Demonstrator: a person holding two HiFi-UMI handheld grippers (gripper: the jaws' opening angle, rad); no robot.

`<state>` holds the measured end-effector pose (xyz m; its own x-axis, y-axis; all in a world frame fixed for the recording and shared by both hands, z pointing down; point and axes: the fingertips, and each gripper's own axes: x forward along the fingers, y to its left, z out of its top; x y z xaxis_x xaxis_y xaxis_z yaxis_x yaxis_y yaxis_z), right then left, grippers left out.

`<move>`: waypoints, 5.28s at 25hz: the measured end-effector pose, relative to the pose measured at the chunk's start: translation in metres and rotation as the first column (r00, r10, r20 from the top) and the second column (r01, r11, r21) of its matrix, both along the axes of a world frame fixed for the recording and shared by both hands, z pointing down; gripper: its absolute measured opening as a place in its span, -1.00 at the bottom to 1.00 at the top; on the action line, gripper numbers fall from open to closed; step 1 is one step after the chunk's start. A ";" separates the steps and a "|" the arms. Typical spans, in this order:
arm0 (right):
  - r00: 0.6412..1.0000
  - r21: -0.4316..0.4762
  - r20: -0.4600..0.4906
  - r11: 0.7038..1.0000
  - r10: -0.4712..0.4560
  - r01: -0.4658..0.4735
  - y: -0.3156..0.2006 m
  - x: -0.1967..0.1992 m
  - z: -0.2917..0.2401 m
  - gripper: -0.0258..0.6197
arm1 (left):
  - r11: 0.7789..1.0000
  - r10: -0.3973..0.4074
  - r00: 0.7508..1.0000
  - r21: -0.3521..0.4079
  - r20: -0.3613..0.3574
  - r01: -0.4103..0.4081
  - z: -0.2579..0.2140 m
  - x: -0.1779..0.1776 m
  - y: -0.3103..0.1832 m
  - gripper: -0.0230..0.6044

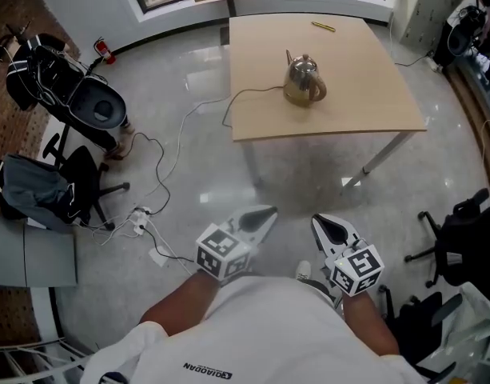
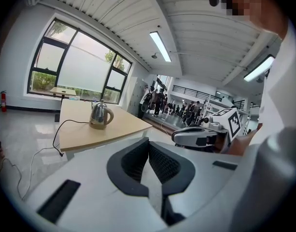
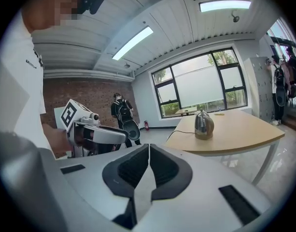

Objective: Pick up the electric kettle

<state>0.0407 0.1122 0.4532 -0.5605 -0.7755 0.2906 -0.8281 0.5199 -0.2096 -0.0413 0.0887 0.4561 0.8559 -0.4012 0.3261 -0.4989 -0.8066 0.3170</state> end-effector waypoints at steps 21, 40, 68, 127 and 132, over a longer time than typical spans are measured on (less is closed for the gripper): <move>0.998 -0.008 0.044 0.999 -0.043 0.044 0.000 0.027 -0.003 -0.86 | 0.999 -0.052 0.999 0.011 -0.014 0.052 -0.006 0.027 -0.002 -0.94; 0.990 -0.012 0.093 0.994 -0.108 0.110 0.017 0.124 0.005 -0.86 | 0.984 -0.178 0.984 0.010 0.020 0.178 0.000 0.109 0.023 -0.94; 0.987 -0.069 0.102 0.989 -0.126 0.134 -0.045 0.116 0.030 -0.86 | 0.981 -0.187 0.980 -0.036 0.074 0.190 0.024 0.097 -0.033 -0.94; 0.940 -0.119 -0.332 0.985 0.081 -0.127 -0.471 0.151 0.119 -0.41 | 0.973 -0.211 0.976 -0.083 0.053 0.215 0.049 -0.008 -0.372 -0.94; 0.942 -0.174 -0.336 0.981 0.019 -0.082 -0.483 0.141 0.143 -0.41 | 0.968 -0.224 0.972 -0.103 0.068 0.230 0.054 -0.001 -0.387 -0.94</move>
